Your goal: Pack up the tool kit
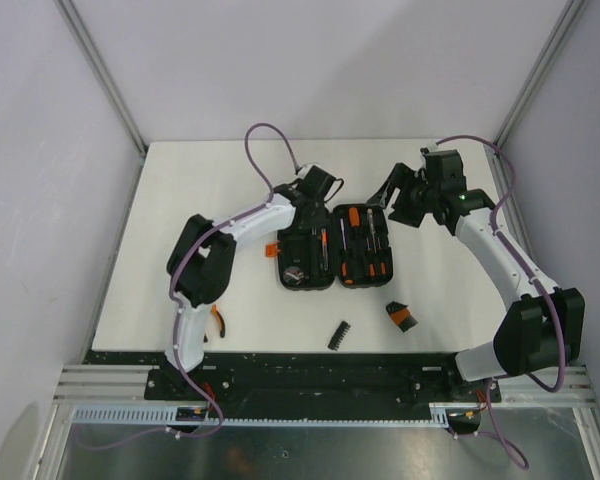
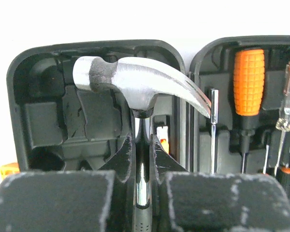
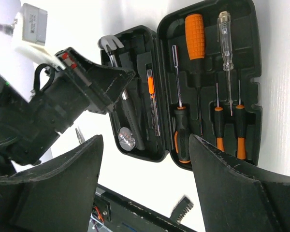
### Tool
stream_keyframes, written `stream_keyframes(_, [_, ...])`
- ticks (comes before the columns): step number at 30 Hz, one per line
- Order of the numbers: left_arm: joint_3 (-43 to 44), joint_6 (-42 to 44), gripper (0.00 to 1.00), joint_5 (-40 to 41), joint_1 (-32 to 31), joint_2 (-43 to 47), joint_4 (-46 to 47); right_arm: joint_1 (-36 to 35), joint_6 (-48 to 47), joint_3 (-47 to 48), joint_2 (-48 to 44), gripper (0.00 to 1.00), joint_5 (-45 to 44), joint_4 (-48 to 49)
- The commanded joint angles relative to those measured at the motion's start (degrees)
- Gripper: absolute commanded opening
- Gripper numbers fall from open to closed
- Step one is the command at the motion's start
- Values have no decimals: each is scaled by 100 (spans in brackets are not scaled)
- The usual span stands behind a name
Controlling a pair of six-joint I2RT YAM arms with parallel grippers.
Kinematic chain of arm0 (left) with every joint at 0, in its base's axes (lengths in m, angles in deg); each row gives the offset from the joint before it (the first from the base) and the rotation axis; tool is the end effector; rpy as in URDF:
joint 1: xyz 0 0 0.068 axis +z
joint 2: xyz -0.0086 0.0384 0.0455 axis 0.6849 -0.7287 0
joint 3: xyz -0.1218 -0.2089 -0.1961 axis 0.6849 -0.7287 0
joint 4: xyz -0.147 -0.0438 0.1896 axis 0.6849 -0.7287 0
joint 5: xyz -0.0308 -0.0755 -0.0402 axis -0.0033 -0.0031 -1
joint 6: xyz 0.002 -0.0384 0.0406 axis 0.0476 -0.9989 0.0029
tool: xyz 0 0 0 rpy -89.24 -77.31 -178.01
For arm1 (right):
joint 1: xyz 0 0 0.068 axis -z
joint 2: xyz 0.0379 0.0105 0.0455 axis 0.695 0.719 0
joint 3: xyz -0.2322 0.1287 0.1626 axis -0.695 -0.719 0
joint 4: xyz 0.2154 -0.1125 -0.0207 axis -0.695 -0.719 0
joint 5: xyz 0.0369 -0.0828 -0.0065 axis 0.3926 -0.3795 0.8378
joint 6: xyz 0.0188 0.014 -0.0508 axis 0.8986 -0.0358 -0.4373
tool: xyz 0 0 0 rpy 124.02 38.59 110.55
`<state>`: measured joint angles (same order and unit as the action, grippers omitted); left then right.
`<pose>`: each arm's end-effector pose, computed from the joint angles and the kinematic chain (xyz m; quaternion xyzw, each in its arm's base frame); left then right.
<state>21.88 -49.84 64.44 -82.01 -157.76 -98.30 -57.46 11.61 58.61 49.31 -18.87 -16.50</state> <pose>0.3612 -0.2777 0.2516 -0.0246 0.9447 -0.0882 0.3150 0.2831 0.0798 0.3595 0.1142 0.8914 0.3030 0.3171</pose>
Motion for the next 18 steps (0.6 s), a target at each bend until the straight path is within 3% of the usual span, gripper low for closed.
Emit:
stream_keyframes(1, [617, -13, 0, 368, -15, -279, -88, 40, -81, 16, -101, 75, 42, -76])
stream_keyframes(18, [556, -264, 1, 513, 28, -600, -226, 52, 12, -5, 93, 74, 250, 12])
